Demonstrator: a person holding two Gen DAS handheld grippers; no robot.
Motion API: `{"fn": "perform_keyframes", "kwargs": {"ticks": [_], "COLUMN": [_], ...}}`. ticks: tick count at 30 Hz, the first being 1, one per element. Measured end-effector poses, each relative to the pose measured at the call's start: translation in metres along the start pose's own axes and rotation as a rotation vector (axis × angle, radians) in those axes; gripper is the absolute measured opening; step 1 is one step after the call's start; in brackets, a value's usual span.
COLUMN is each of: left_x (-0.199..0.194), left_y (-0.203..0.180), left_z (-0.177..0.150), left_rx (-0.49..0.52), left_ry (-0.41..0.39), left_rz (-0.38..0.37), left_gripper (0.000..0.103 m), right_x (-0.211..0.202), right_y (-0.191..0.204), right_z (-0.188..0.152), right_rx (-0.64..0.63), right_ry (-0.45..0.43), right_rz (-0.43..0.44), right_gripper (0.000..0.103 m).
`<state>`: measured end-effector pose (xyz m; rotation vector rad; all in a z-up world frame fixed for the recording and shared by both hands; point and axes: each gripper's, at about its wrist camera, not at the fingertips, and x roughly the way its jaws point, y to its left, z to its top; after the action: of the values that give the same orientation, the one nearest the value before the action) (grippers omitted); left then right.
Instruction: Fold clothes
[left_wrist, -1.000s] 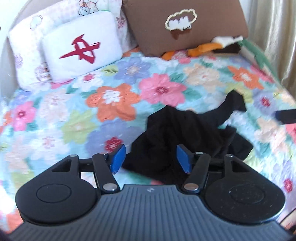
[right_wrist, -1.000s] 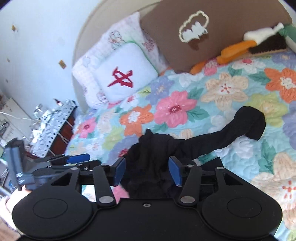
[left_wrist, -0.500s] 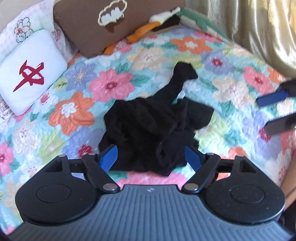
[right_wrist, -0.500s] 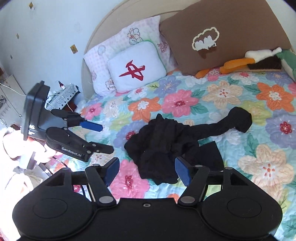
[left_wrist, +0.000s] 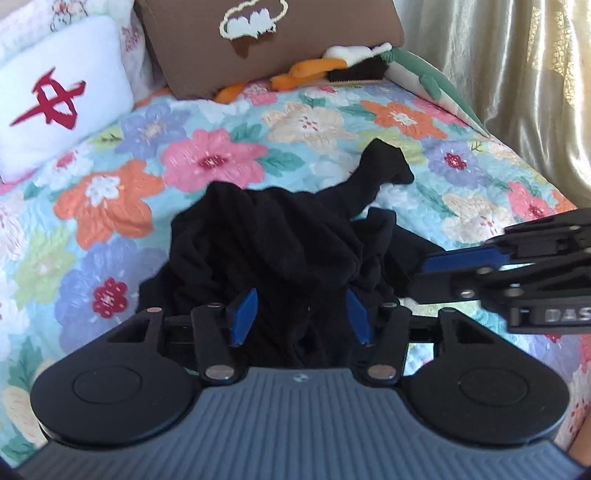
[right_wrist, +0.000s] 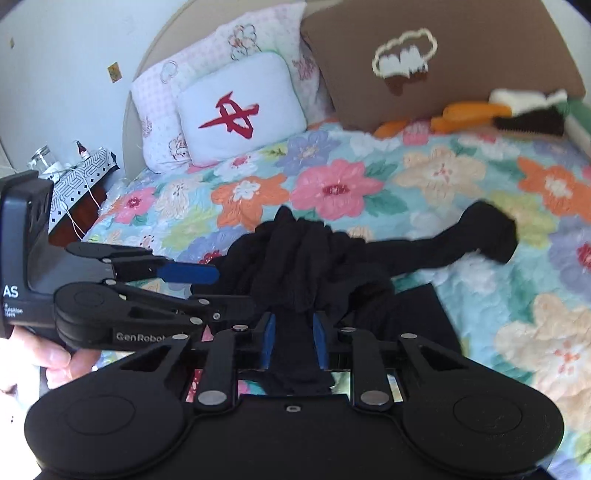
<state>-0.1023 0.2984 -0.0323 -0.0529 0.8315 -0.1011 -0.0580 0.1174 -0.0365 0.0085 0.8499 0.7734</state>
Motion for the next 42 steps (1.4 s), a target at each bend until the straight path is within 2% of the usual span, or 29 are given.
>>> {"fn": "perform_keyframes", "kwargs": {"ticks": [5, 7, 8, 9, 11, 15, 21, 23, 24, 25, 29, 34, 35, 36, 42], "left_x": [0.023, 0.032, 0.036, 0.04, 0.043, 0.033, 0.019, 0.018, 0.019, 0.019, 0.02, 0.008, 0.005, 0.005, 0.001], "left_y": [0.005, 0.009, 0.012, 0.015, 0.019, 0.023, 0.036, 0.043, 0.047, 0.049, 0.049, 0.064, 0.066, 0.068, 0.085], "left_z": [-0.001, 0.002, 0.003, 0.005, 0.007, 0.01, 0.012, 0.013, 0.013, 0.012, 0.013, 0.016, 0.016, 0.015, 0.011], "left_rx": [0.001, -0.01, -0.018, -0.026, -0.036, -0.053, -0.078, -0.105, -0.117, -0.121, -0.057, -0.115, -0.116, -0.127, -0.191], "left_ry": [0.013, 0.015, 0.016, 0.017, 0.012, -0.039, -0.088, -0.087, -0.085, -0.082, -0.064, -0.103, -0.108, -0.104, -0.081], "left_rz": [0.0, 0.004, 0.002, 0.0, 0.0, 0.017, 0.064, 0.07, 0.075, 0.09, 0.256, 0.281, 0.305, 0.302, 0.284], "left_gripper": [0.055, 0.055, 0.05, 0.035, 0.02, 0.008, 0.007, 0.007, 0.007, 0.007, 0.007, 0.007, 0.005, 0.005, 0.005], "right_x": [0.03, 0.037, 0.041, 0.044, 0.051, 0.062, 0.084, 0.088, 0.088, 0.087, 0.071, 0.045, 0.041, 0.038, 0.025], "right_y": [-0.01, -0.014, -0.017, -0.021, -0.023, -0.019, -0.008, -0.004, -0.001, 0.002, 0.01, 0.018, 0.019, 0.02, 0.012], "right_z": [-0.006, -0.006, -0.005, -0.004, -0.004, -0.004, -0.001, 0.001, 0.002, 0.003, 0.011, 0.027, 0.028, 0.029, 0.015], "right_rx": [0.088, 0.101, 0.108, 0.117, 0.136, 0.132, 0.112, 0.098, 0.08, 0.062, 0.022, -0.057, -0.07, -0.081, -0.002], "right_ry": [0.039, 0.044, 0.047, 0.052, 0.063, 0.076, 0.066, 0.05, 0.039, 0.027, -0.045, -0.137, -0.148, -0.152, -0.102], "right_rz": [-0.027, -0.036, -0.041, -0.042, -0.044, -0.039, -0.042, -0.046, -0.055, -0.071, -0.109, -0.158, -0.173, -0.193, -0.157], "right_gripper": [0.031, 0.038, 0.041, 0.047, 0.049, 0.049, 0.048, 0.042, 0.029, 0.02, 0.007, 0.006, 0.006, 0.006, 0.006]}}
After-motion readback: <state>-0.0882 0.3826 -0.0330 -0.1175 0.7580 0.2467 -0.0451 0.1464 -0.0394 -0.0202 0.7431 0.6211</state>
